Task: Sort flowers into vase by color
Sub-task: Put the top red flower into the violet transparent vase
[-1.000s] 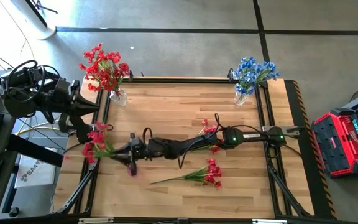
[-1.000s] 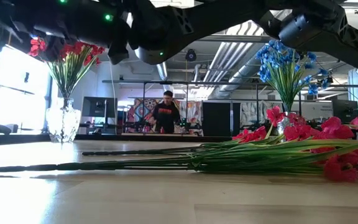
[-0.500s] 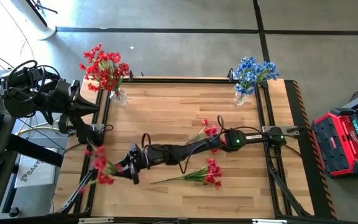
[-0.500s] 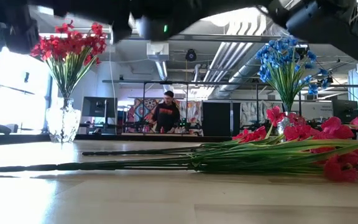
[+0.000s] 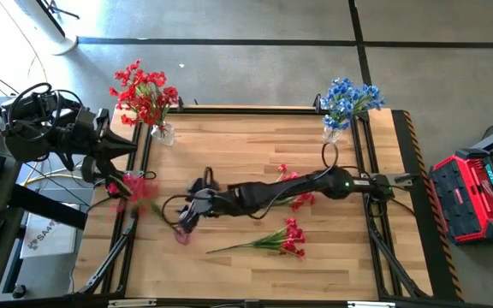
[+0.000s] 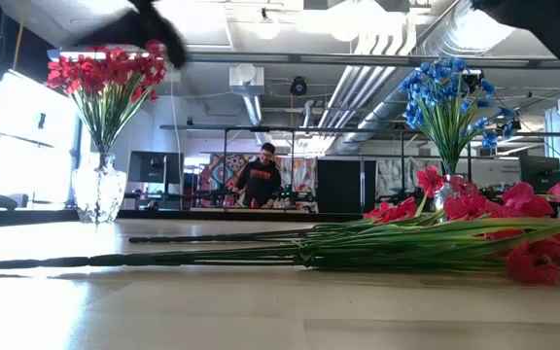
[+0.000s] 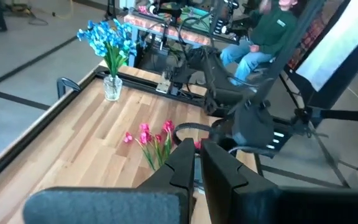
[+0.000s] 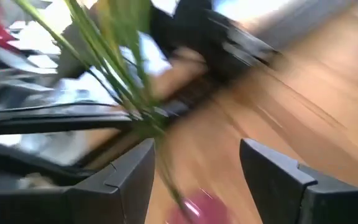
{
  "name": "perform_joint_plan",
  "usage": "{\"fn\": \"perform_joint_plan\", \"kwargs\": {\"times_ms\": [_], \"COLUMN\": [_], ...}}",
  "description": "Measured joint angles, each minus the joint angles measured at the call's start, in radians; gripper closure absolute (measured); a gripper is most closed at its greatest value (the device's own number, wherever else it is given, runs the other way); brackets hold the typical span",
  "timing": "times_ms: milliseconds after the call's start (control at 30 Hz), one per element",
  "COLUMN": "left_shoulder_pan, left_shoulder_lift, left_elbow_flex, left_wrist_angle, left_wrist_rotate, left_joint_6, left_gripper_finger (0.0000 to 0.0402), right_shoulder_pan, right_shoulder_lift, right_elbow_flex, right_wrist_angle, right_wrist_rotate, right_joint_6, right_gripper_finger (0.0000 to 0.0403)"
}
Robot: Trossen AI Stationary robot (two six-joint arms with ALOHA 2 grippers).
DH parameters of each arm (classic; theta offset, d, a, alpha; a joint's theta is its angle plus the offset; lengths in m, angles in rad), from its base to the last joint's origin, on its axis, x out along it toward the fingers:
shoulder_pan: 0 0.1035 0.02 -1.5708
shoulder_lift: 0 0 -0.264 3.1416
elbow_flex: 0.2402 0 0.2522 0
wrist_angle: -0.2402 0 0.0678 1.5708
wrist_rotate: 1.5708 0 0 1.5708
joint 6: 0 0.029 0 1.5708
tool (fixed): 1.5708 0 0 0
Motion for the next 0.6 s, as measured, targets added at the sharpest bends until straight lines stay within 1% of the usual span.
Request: {"fn": "perform_joint_plan", "kwargs": {"times_ms": [100, 200, 267, 433, 533, 600], "left_shoulder_pan": [0.000, 0.000, 0.000, 0.000, 0.000, 0.000], "left_shoulder_lift": [-0.001, -0.002, 0.000, 0.029, 0.042, 0.046], "left_elbow_flex": [0.000, 0.000, 0.000, 0.000, 0.000, 0.000], "left_wrist_angle": [0.002, 0.002, 0.002, -0.001, -0.003, -0.003], "left_wrist_rotate": [-0.031, -0.049, -0.044, -0.029, -0.029, -0.028], "left_joint_6": [0.001, 0.003, 0.027, 0.097, 0.105, 0.105], "left_gripper_finger": [0.0387, 0.0387, 0.0387, 0.0387, 0.0387, 0.0387], "right_shoulder_pan": [-0.005, -0.006, -0.006, 0.001, 0.011, 0.013], "right_shoulder_lift": [-0.034, -0.060, -0.064, -0.064, -0.064, -0.064], "right_elbow_flex": [0.000, 0.000, 0.000, -0.002, -0.002, -0.002], "right_wrist_angle": [-0.260, -0.494, -0.597, -0.745, -0.912, -1.032], "right_wrist_rotate": [0.068, 0.122, 0.111, 0.085, 0.083, 0.041], "right_joint_6": [0.213, 0.469, 0.620, 0.903, 1.101, 1.234], "right_gripper_finger": [0.0181, 0.0181, 0.0181, 0.0181, 0.0181, 0.0181]}}
